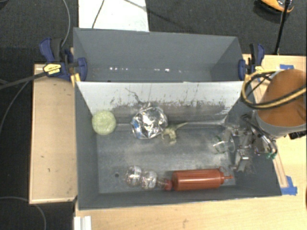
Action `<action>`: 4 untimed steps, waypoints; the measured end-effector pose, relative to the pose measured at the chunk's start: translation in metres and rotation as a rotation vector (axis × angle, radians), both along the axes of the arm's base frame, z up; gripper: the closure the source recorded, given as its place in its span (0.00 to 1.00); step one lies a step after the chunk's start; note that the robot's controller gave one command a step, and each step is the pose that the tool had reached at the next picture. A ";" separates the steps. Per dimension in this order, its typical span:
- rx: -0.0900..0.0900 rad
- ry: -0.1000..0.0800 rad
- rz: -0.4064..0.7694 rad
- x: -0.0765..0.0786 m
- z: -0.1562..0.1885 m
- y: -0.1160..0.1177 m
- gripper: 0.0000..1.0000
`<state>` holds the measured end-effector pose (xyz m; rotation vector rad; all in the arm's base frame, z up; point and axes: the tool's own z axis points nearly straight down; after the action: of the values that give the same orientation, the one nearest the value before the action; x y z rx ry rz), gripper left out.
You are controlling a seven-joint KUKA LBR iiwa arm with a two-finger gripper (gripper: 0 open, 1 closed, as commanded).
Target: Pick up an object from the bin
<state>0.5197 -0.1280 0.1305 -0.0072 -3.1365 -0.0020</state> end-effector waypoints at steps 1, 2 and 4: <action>-0.002 -0.008 0.004 0.002 0.004 0.000 0.00; -0.002 -0.013 0.054 -0.018 -0.031 -0.009 0.00; -0.002 -0.010 0.465 -0.029 -0.058 0.008 0.00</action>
Offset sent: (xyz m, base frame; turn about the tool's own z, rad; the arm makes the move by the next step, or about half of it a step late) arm -0.0366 -0.0158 -0.0605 -0.0866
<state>0.4906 -0.1203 0.0726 0.7171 -3.0635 0.0024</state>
